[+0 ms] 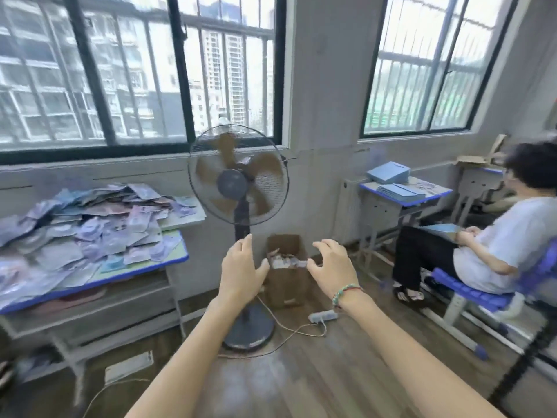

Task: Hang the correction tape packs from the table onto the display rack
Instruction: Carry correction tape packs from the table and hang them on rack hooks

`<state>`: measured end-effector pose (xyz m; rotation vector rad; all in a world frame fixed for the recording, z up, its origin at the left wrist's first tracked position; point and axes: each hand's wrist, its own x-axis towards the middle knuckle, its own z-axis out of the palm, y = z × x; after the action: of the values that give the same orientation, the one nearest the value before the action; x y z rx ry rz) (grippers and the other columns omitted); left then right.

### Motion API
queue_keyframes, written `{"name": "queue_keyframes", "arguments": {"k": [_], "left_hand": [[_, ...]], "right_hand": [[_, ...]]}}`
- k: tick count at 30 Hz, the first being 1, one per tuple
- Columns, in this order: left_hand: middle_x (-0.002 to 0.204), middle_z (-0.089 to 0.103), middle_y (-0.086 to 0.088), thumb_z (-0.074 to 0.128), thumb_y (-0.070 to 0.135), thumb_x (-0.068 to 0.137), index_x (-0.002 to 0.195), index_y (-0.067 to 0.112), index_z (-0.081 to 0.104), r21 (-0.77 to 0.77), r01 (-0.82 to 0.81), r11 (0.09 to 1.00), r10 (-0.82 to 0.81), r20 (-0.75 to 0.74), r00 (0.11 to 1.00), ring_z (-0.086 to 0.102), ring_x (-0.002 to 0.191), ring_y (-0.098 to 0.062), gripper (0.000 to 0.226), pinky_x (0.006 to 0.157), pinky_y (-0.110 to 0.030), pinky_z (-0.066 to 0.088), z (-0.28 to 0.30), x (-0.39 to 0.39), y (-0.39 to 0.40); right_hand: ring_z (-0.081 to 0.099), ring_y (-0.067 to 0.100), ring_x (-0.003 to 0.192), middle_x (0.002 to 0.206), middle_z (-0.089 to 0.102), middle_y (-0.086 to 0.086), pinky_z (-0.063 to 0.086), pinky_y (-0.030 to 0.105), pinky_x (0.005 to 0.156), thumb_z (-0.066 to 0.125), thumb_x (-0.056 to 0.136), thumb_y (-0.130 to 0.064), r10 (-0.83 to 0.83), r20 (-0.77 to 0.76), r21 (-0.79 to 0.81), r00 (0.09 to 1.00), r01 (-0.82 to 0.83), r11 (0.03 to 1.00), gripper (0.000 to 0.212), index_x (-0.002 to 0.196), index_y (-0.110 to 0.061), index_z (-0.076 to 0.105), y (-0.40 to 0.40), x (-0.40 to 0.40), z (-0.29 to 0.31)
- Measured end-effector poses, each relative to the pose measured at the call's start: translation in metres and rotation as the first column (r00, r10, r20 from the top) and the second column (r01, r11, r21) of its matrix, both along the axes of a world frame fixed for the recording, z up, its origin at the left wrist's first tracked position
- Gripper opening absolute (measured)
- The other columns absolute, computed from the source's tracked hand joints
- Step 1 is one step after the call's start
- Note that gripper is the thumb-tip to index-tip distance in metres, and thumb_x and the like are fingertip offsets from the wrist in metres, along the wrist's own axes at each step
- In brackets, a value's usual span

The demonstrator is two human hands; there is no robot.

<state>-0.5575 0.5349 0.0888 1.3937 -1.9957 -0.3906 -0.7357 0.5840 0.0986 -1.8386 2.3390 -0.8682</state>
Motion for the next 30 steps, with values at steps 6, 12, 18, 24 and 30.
{"name": "queue_keyframes", "arguments": {"k": [6, 12, 18, 24, 30], "left_hand": [[0.149, 0.037, -0.012, 0.054, 0.028, 0.096, 0.149, 0.006, 0.026, 0.049, -0.229, 0.972, 0.224, 0.096, 0.97, 0.033, 0.137, -0.025, 0.064, 0.108, -0.031, 0.026, -0.017, 0.156, -0.04], [0.148, 0.039, -0.011, 0.054, 0.03, 0.096, 0.149, 0.008, 0.027, 0.092, -0.417, 0.904, 0.407, 0.108, 0.907, 0.036, 0.136, -0.026, 0.064, 0.108, -0.034, 0.031, -0.029, 0.267, -0.07], [0.152, 0.034, -0.008, 0.051, 0.032, 0.098, 0.151, 0.009, 0.023, 0.152, -0.487, 0.86, 0.472, 0.127, 0.872, 0.031, 0.139, -0.023, 0.065, 0.111, -0.033, 0.029, -0.054, 0.312, -0.114], [0.15, 0.035, -0.011, 0.055, 0.031, 0.095, 0.149, 0.007, 0.025, 0.207, -0.541, 0.815, 0.524, 0.133, 0.841, 0.033, 0.138, -0.026, 0.066, 0.111, -0.039, 0.031, -0.068, 0.338, -0.194], [0.146, 0.035, -0.015, 0.058, 0.028, 0.093, 0.149, 0.007, 0.023, 0.274, -0.567, 0.777, 0.562, 0.104, 0.821, 0.035, 0.135, -0.029, 0.069, 0.112, -0.039, 0.03, -0.064, 0.353, -0.282]], "right_hand": [[0.039, 0.025, 0.129, 0.139, 0.046, 0.007, 0.03, 0.031, 0.107, 0.054, 0.091, -0.024, 0.23, -0.012, 0.049, 0.973, -0.229, 0.972, 0.046, 0.136, -0.011, 0.049, -0.085, 0.145, -0.019], [0.04, 0.025, 0.127, 0.138, 0.045, 0.007, 0.032, 0.031, 0.106, 0.053, 0.093, -0.027, 0.418, -0.017, 0.106, 0.908, -0.414, 0.904, 0.047, 0.137, -0.011, 0.047, -0.148, 0.253, -0.031], [0.04, 0.024, 0.127, 0.138, 0.046, 0.005, 0.033, 0.031, 0.105, 0.054, 0.093, -0.026, 0.469, 0.005, 0.163, 0.883, -0.464, 0.871, 0.046, 0.136, -0.012, 0.047, -0.214, 0.301, -0.051], [0.039, 0.023, 0.129, 0.139, 0.044, 0.007, 0.034, 0.031, 0.103, 0.053, 0.092, -0.025, 0.503, 0.013, 0.21, 0.864, -0.494, 0.844, 0.047, 0.137, -0.012, 0.046, -0.305, 0.325, -0.068], [0.037, 0.024, 0.131, 0.141, 0.042, 0.009, 0.033, 0.034, 0.104, 0.051, 0.094, -0.026, 0.512, 0.031, 0.267, 0.858, -0.501, 0.823, 0.047, 0.138, -0.013, 0.044, -0.408, 0.333, -0.07]]}}
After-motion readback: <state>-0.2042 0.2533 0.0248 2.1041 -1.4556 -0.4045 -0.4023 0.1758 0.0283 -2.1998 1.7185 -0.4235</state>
